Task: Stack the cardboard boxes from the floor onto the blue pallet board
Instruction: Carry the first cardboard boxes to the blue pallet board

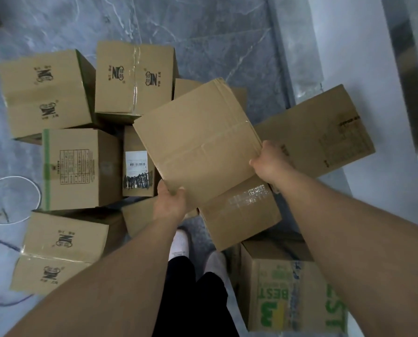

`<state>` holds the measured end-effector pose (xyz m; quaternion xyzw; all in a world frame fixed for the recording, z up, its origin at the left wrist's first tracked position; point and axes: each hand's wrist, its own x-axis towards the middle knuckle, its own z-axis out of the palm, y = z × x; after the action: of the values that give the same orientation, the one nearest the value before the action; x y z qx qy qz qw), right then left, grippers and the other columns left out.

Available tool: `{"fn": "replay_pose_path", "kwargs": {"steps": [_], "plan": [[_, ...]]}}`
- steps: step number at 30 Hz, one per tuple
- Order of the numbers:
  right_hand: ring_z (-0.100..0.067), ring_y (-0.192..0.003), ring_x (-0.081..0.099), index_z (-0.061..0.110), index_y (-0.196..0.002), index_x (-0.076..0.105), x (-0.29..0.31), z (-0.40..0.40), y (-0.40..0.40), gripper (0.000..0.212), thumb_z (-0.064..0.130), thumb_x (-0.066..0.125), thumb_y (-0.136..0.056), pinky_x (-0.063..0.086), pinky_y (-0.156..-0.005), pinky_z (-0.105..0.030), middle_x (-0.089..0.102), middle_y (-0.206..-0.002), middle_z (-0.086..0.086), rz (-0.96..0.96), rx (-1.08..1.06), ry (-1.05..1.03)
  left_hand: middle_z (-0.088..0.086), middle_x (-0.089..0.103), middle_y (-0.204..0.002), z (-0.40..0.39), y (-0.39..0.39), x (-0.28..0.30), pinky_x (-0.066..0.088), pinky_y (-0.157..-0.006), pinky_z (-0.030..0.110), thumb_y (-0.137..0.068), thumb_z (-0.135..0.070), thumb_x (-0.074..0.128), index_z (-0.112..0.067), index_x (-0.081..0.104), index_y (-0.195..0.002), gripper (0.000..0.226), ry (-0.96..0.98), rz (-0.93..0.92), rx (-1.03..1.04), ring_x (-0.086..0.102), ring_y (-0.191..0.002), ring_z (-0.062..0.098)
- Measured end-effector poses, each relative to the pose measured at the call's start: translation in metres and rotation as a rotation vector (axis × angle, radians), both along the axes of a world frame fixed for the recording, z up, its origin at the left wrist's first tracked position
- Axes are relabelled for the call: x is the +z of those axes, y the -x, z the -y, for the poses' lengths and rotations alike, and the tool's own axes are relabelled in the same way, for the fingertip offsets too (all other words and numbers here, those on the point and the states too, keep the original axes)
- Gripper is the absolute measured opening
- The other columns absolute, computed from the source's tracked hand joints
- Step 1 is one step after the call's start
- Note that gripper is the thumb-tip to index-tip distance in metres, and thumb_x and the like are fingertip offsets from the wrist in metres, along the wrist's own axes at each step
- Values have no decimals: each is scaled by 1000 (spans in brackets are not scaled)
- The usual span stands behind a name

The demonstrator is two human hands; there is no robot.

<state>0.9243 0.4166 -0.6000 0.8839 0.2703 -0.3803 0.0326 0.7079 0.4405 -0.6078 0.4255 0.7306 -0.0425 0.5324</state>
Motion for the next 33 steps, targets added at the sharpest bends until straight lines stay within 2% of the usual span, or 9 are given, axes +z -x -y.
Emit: {"fn": "replay_pose_path", "kwargs": {"steps": [3, 8, 13, 16, 18, 21, 23, 29, 33], "plan": [[-34, -117, 49, 5, -126, 46, 20, 4, 7, 41, 17, 57, -89, 44, -95, -38, 48, -130, -15, 9, -13, -14, 12, 53, -130, 0, 8, 15, 41, -101, 42, -91, -21, 48, -22, 28, -143, 55, 28, 30, 38, 52, -114, 33], [-31, -109, 53, 7, -120, 46, 75, 20, 18, 38, 15, 61, -86, 47, -92, -44, 53, -122, -12, -105, -116, -50, 8, 48, -136, 5, 25, 68, 42, -101, 48, -92, -21, 47, -34, 22, -145, 60, 55, 98, 132, 50, -116, 31], [-21, -86, 56, 17, -99, 45, 152, 31, 40, 15, 12, 55, -89, 46, -66, -31, 58, -103, -7, -150, -102, -197, 3, 50, -132, 14, 51, 146, 46, -97, 45, -92, -19, 46, -39, 19, -146, 64, -16, 206, 225, 54, -105, 24], [-21, -87, 55, 20, -97, 43, 203, 30, 63, 13, 13, 51, -91, 45, -72, -32, 59, -102, -4, -170, -44, -253, 3, 53, -129, 22, 76, 196, 46, -96, 40, -91, -18, 47, -37, 22, -145, 63, -84, 232, 275, 54, -106, 24], [-23, -89, 56, 19, -102, 43, 237, 27, 82, 15, 14, 52, -91, 42, -73, -31, 59, -104, -5, -171, 27, -295, 5, 55, -128, 30, 94, 227, 46, -97, 44, -90, -15, 47, -33, 27, -143, 59, -123, 254, 346, 55, -110, 27], [-30, -98, 57, 12, -113, 44, 281, 23, 117, 23, 16, 53, -91, 47, -80, -36, 59, -108, -9, -157, 144, -327, 6, 55, -127, 45, 125, 270, 45, -98, 47, -91, -15, 48, -26, 36, -137, 49, -192, 240, 458, 54, -113, 29], [-31, -102, 57, 12, -115, 45, 299, 20, 138, 26, 16, 53, -91, 45, -83, -37, 59, -111, -11, -153, 194, -349, 9, 55, -125, 55, 144, 290, 45, -97, 48, -91, -19, 47, -22, 37, -137, 47, -221, 196, 488, 54, -112, 32], [-28, -102, 57, 14, -116, 48, 336, 18, 225, 27, 20, 55, -91, 37, -73, -29, 60, -114, -9, -188, 443, -406, 5, 52, -124, 100, 225, 338, 45, -94, 40, -95, -18, 45, -21, 37, -137, 43, -339, 159, 687, 51, -102, 25], [-31, -106, 57, 9, -121, 46, 346, 22, 289, 33, 18, 55, -91, 46, -86, -34, 60, -118, -13, -261, 591, -383, 6, 51, -130, 138, 278, 356, 44, -99, 44, -94, -16, 44, -22, 34, -139, 46, -380, 128, 807, 51, -112, 30]]}}
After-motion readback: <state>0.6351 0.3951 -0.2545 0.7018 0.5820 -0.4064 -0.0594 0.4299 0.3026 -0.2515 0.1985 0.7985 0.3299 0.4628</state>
